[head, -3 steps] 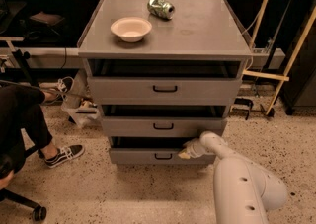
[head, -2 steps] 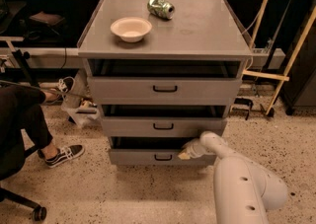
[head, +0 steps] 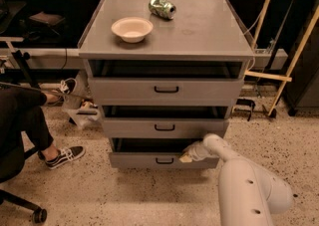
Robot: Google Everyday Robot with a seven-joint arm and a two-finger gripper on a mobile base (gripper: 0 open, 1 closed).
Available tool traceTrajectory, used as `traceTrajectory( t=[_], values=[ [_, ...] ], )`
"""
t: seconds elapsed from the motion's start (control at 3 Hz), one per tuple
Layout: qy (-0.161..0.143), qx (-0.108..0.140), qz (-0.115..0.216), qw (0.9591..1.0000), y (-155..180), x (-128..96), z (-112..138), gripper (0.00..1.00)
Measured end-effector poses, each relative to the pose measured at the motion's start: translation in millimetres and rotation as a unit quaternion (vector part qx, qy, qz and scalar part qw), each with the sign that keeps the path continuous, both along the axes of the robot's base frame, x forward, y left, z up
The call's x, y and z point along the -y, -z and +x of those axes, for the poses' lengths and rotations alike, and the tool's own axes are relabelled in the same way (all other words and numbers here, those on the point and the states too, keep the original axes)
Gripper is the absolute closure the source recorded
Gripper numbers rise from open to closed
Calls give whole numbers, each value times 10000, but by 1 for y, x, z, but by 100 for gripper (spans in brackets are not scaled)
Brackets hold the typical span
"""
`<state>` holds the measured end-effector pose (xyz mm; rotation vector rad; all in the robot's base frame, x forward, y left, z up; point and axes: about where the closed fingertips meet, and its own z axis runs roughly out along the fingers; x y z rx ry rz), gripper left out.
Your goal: Open bottom drawer
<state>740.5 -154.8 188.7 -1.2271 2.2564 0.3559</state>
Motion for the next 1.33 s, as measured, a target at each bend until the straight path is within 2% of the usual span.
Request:
traceTrajectory(
  t=[0.33, 0.67, 1.0, 1.33],
  values=[
    [-110, -55, 76, 9999, 7, 13, -21, 100],
    [-111, -55, 76, 9999, 2, 13, -20, 100],
    [-171, -112, 119, 9997, 6, 22, -32, 100],
    [-270, -211, 257, 9991, 3, 19, -48, 100]
  ],
)
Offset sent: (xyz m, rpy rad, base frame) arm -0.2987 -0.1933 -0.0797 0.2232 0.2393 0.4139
